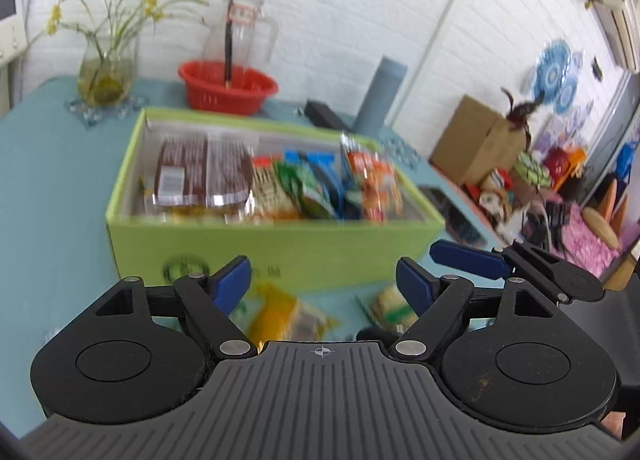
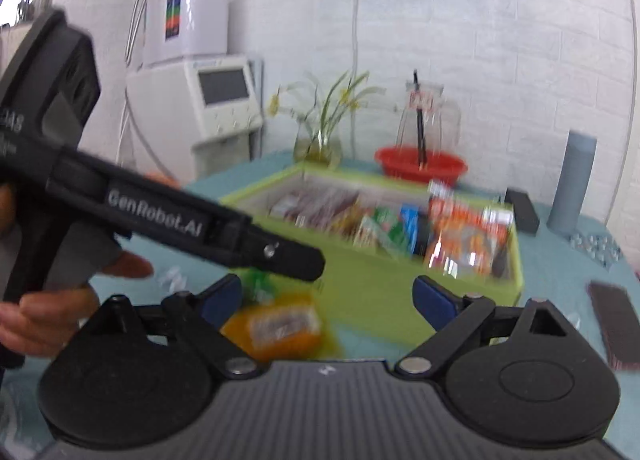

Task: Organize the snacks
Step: 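Grasp the dark red chocolate bar packet with the left tool, then carry the red packet over the green box and release it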

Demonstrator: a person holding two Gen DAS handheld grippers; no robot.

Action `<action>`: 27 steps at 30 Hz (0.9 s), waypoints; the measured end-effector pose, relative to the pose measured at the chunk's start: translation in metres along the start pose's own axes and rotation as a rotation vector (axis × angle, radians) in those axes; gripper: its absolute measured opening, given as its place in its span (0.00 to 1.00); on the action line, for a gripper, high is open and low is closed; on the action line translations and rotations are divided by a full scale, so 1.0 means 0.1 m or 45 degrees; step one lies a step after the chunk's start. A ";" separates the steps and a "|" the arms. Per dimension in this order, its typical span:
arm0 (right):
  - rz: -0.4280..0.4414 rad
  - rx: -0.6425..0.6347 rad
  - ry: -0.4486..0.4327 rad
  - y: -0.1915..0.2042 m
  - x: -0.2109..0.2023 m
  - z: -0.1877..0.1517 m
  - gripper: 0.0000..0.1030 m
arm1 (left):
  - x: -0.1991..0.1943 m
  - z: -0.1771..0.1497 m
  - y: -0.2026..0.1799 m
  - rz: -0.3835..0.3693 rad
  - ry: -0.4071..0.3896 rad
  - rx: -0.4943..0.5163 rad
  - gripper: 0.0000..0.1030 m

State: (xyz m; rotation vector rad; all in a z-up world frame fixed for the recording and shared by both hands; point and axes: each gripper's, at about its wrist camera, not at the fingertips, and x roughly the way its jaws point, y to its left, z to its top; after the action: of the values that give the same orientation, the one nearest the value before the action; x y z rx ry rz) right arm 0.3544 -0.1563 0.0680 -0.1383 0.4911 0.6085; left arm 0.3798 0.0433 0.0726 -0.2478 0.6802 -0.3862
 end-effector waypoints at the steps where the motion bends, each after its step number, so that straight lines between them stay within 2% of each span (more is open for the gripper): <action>1: 0.002 0.007 0.033 0.03 0.00 -0.09 0.91 | 0.00 -0.08 -0.02 0.004 0.024 -0.001 0.65; 5: 0.024 0.032 0.172 0.13 0.07 -0.39 0.91 | 0.02 -0.42 -0.05 -0.004 0.144 -0.048 0.63; 8: 0.025 0.017 0.212 0.20 0.13 -0.49 0.91 | -0.07 -0.59 -0.12 0.005 0.151 -0.035 0.60; 11: 0.028 -0.020 0.227 0.30 0.20 -0.51 0.91 | -0.11 -0.67 -0.15 -0.052 0.174 -0.077 0.55; 13: 0.051 -0.044 0.236 0.38 0.22 -0.52 0.91 | -0.08 -0.68 -0.19 -0.036 0.181 -0.071 0.53; 15: 0.070 -0.063 0.248 0.48 0.23 -0.55 0.91 | 0.04 -0.69 -0.22 -0.064 0.222 -0.055 0.47; 16: 0.054 -0.078 0.256 0.53 0.24 -0.56 0.91 | 0.12 -0.70 -0.22 -0.052 0.262 -0.071 0.41; 17: 0.023 -0.101 0.246 0.58 0.24 -0.58 0.91 | 0.16 -0.71 -0.22 -0.010 0.271 -0.065 0.31; 18: 0.013 -0.102 0.244 0.60 0.23 -0.58 0.90 | 0.19 -0.73 -0.23 0.024 0.278 -0.037 0.28; 20: 0.021 -0.065 0.260 0.61 0.21 -0.58 0.91 | 0.14 -0.77 -0.25 0.030 0.271 -0.023 0.27; 27: 0.031 -0.092 0.263 0.91 -0.04 -0.69 0.90 | -0.17 -1.03 -0.29 0.047 0.269 -0.013 0.29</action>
State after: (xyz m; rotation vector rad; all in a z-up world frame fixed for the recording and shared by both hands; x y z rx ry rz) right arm 0.2714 -0.1021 0.0107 -0.2660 0.6714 0.6396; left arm 0.2928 0.0142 0.0152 -0.2056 0.8934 -0.3769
